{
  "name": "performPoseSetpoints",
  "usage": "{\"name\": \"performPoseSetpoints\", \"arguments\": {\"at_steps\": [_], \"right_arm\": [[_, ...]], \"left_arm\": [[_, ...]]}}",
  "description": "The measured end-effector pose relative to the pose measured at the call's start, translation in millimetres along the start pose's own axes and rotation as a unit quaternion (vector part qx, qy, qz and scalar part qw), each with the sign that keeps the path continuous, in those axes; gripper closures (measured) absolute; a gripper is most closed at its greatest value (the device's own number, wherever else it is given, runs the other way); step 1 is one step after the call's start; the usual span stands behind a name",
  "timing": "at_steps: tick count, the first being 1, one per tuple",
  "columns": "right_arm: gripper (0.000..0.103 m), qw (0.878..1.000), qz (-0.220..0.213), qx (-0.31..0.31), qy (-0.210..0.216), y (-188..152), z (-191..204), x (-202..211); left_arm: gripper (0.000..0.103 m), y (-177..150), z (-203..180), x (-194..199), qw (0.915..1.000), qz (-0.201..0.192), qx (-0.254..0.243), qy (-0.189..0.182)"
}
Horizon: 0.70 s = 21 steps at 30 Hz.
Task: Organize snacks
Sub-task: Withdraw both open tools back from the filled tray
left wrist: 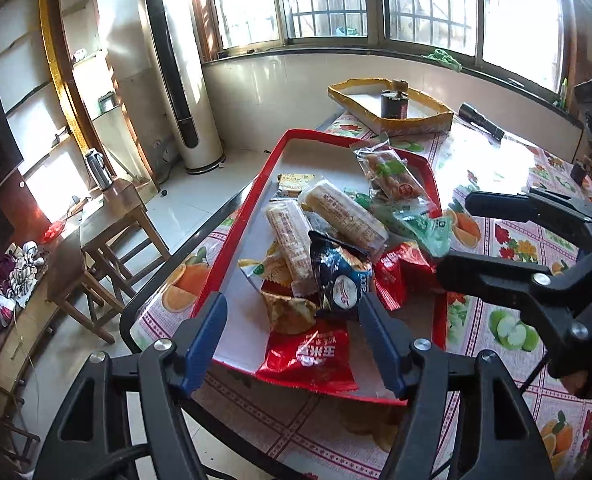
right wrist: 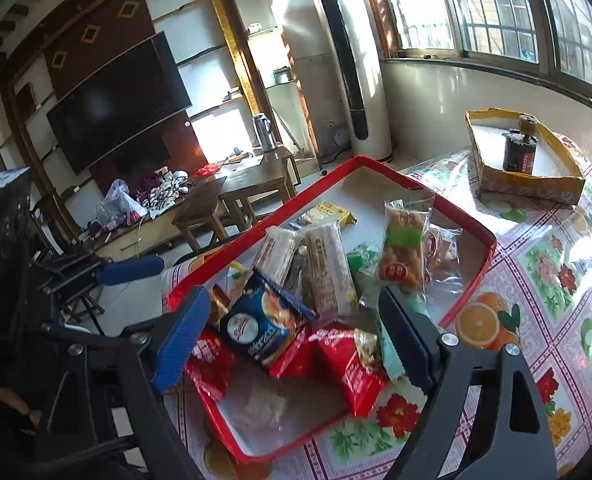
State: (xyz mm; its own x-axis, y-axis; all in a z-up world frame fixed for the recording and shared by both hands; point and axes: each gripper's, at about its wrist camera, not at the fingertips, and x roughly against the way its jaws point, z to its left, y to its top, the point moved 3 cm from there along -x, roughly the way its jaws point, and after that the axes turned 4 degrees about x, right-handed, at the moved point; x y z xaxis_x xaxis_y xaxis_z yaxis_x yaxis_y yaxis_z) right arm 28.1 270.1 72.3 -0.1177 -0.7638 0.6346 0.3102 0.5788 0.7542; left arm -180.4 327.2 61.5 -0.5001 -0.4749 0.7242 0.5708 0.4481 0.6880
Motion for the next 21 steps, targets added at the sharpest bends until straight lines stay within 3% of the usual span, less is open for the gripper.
{"name": "performPoseSetpoints", "arguments": {"at_steps": [5,11,17,21], "right_arm": [[0.008,0.997,0.008,0.069,0.014,-33,18,26],[0.005,0.989,0.023,0.143,0.0,-70,33,40],[0.005,0.989,0.032,0.146,-0.007,-79,28,39],[0.005,0.989,0.023,0.144,-0.006,-79,29,38]], "left_arm": [[0.034,-21,-2,9,0.9999,0.011,-0.01,0.001],[0.034,-41,-4,18,0.9997,0.022,-0.01,-0.006],[0.034,-44,0,21,0.9996,0.026,-0.002,-0.013],[0.034,-43,3,28,1.0,0.004,0.0,0.0]]}}
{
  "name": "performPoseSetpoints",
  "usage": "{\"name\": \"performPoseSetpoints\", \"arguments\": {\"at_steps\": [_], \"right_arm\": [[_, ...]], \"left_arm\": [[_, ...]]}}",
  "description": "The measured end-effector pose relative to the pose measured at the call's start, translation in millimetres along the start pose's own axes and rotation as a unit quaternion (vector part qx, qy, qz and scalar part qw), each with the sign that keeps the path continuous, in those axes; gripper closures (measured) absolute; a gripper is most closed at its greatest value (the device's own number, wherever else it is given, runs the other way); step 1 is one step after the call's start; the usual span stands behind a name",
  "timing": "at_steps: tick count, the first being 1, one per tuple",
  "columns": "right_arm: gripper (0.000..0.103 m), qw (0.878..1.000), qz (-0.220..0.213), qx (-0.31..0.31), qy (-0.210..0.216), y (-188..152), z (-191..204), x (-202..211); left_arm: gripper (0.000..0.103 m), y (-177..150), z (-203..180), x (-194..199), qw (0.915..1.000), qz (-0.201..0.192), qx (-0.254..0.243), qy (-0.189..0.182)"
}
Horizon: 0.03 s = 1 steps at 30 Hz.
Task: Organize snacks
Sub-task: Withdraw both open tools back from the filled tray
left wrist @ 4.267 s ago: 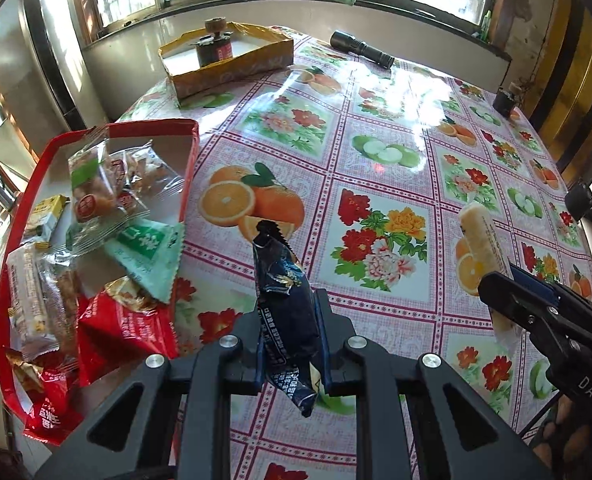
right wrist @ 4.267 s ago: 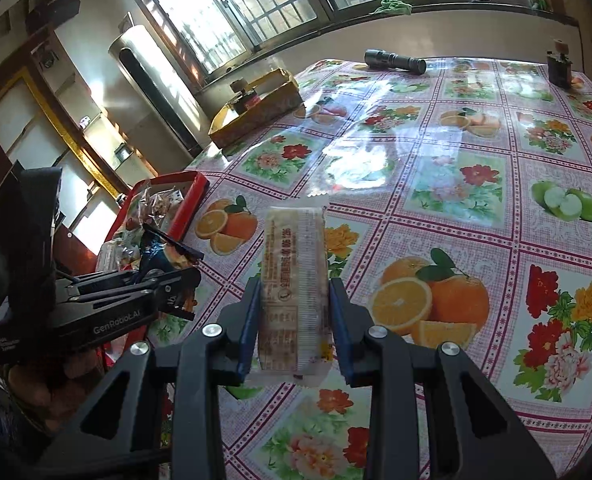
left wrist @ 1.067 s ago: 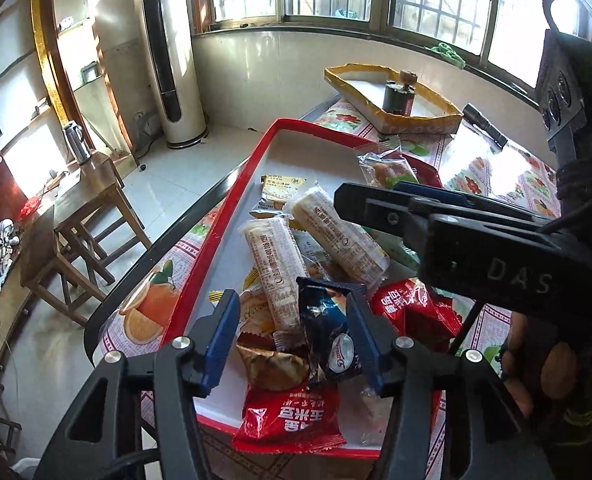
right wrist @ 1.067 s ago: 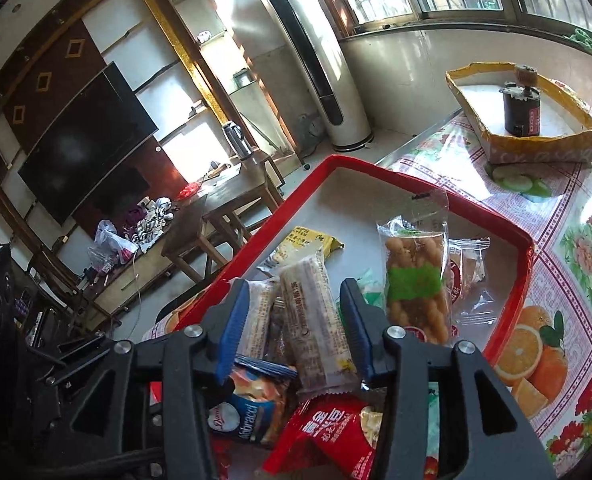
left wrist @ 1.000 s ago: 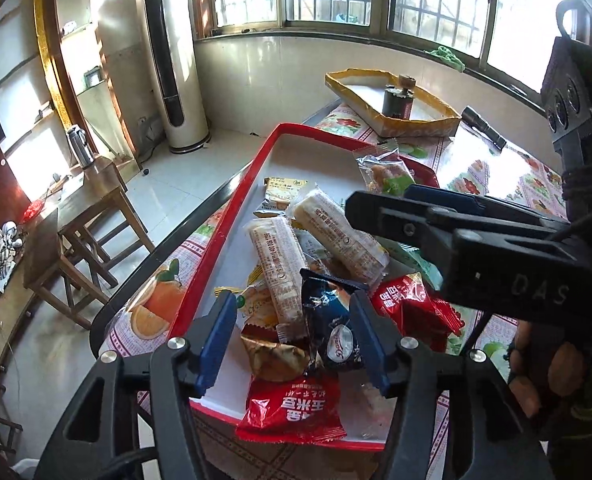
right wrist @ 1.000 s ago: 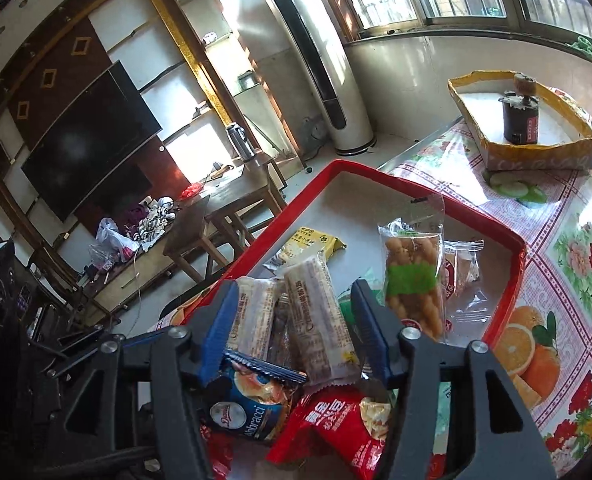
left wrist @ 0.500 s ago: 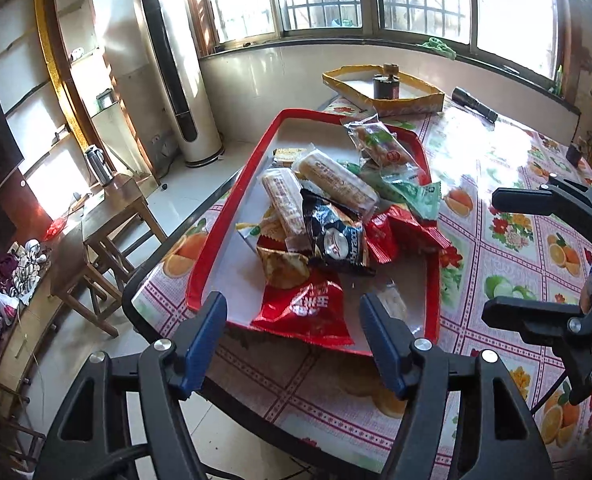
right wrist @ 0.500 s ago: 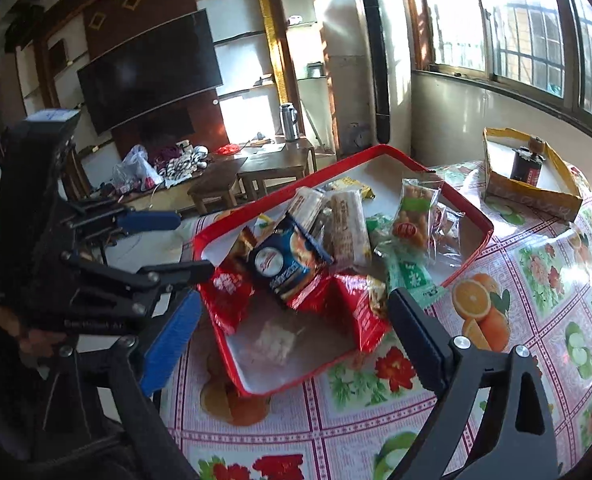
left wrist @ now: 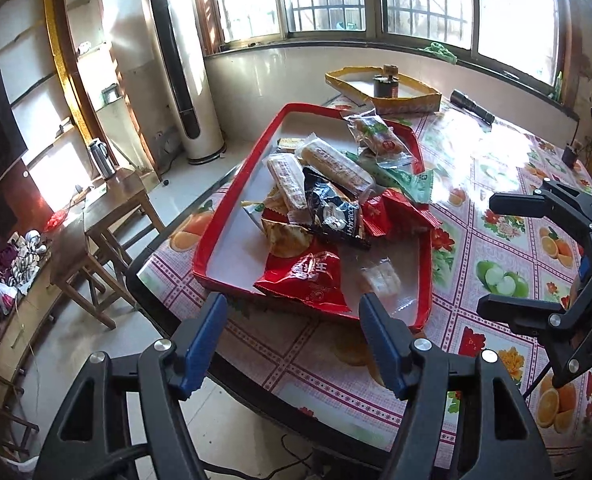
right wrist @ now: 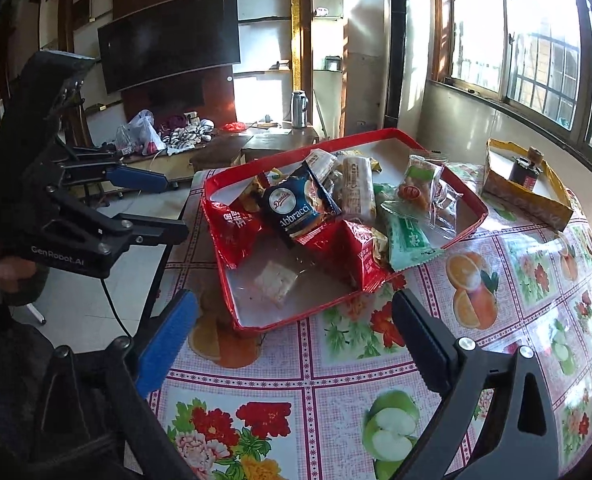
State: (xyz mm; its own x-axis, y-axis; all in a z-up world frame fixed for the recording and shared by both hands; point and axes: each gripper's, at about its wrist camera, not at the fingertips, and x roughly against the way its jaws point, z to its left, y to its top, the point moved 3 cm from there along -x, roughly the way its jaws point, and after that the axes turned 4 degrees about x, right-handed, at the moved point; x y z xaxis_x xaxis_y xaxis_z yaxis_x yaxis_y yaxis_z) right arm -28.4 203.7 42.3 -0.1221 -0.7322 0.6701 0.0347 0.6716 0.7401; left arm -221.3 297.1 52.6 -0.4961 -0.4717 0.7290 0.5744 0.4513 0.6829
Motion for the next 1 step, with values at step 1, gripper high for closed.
{"name": "performPoseSetpoints", "arguments": {"at_steps": [1], "right_arm": [[0.005,1.0,-0.001,0.0,-0.001,0.6,0.9,-0.3]], "left_arm": [[0.034,0.4,0.7,0.8,1.0,0.0,0.0,-0.001]]}}
